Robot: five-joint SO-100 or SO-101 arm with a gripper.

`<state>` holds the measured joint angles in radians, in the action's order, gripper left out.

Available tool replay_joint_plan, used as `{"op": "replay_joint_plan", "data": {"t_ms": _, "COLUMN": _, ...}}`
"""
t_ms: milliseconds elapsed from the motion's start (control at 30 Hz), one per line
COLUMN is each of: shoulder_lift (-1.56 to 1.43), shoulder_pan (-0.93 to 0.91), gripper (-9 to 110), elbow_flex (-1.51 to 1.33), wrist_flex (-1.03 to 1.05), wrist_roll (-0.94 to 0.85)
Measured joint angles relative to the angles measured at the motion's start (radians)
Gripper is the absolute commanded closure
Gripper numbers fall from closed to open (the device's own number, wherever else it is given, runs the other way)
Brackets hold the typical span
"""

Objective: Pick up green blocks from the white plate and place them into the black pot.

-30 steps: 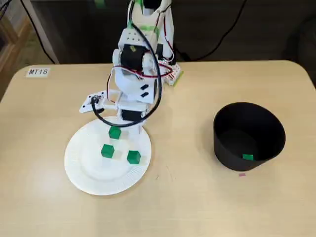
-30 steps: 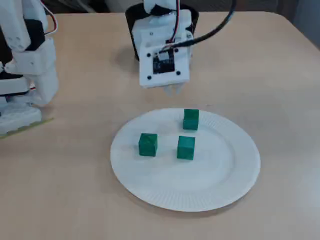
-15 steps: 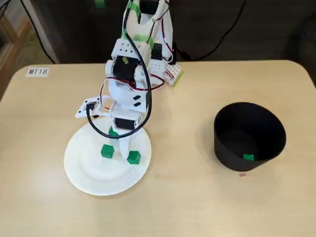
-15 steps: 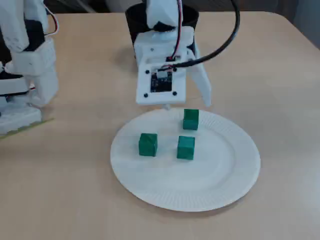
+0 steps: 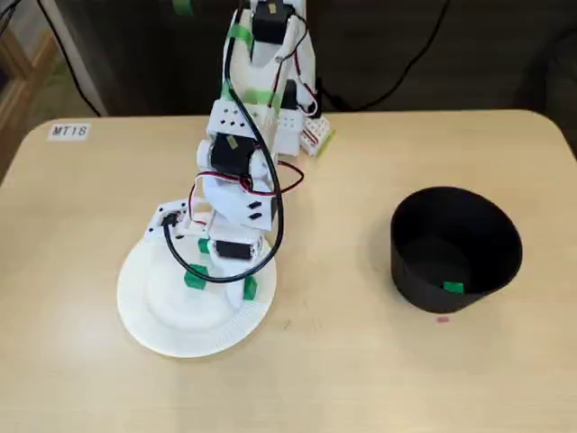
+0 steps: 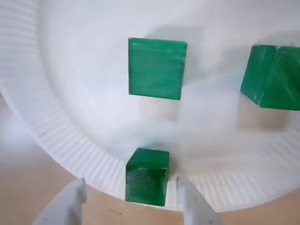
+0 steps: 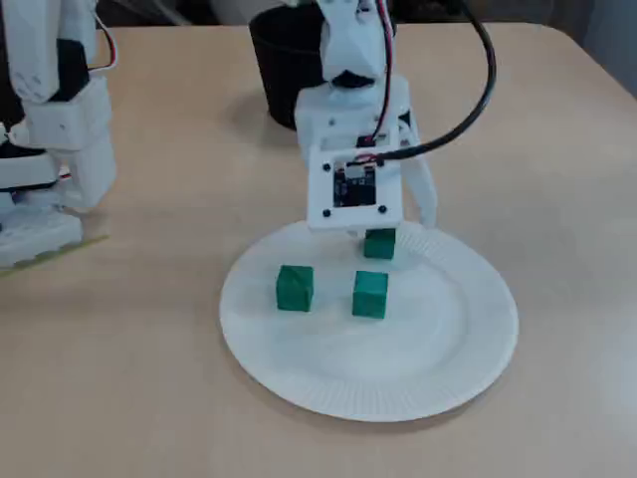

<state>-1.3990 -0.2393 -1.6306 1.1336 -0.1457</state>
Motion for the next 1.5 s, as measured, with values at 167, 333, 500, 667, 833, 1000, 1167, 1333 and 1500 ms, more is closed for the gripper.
{"op": "replay_joint_plan", "data": {"t_ms": 167, "shoulder_lift": 0.061, "shoulder_pan": -0.008, "gripper": 73, "elbow_flex": 0.052, "wrist_flex": 0.0, "wrist_roll": 0.0}}
{"op": "replay_joint_plan", "data": {"t_ms": 333, "shoulder_lift": 0.11, "shoulder_pan": -0.011, "gripper": 73, "elbow_flex": 0.097, "wrist_flex": 0.0, "wrist_roll": 0.0}}
{"op": "replay_joint_plan", "data": {"t_ms": 500, "shoulder_lift": 0.155, "shoulder_pan": -0.025, "gripper": 77, "elbow_flex": 0.118, "wrist_flex": 0.0, "wrist_roll": -0.003}}
{"op": "replay_joint_plan", "data": {"t_ms": 667, "shoulder_lift": 0.181, "shoulder_pan": -0.026, "gripper": 97, "elbow_flex": 0.147, "wrist_flex": 0.002, "wrist_roll": 0.008}}
{"op": "replay_joint_plan", "data": {"t_ms": 833, "shoulder_lift": 0.187, "shoulder_pan": -0.028, "gripper": 104, "elbow_flex": 0.173, "wrist_flex": 0.014, "wrist_roll": 0.028}}
{"op": "replay_joint_plan", "data": {"t_ms": 1000, "shoulder_lift": 0.187, "shoulder_pan": -0.029, "gripper": 104, "elbow_flex": 0.175, "wrist_flex": 0.015, "wrist_roll": 0.025}}
{"op": "replay_joint_plan", "data": {"t_ms": 1167, "shoulder_lift": 0.091, "shoulder_pan": -0.032, "gripper": 104, "elbow_flex": 0.179, "wrist_flex": 0.012, "wrist_roll": -0.012}}
{"op": "replay_joint_plan", "data": {"t_ms": 1333, "shoulder_lift": -0.127, "shoulder_pan": 0.008, "gripper": 104, "elbow_flex": 0.179, "wrist_flex": -0.037, "wrist_roll": -0.031}}
{"op": "replay_joint_plan", "data": {"t_ms": 1500, "shoulder_lift": -0.339, "shoulder_pan": 0.209, "gripper": 104, "elbow_flex": 0.106, "wrist_flex": -0.117, "wrist_roll": 0.008}}
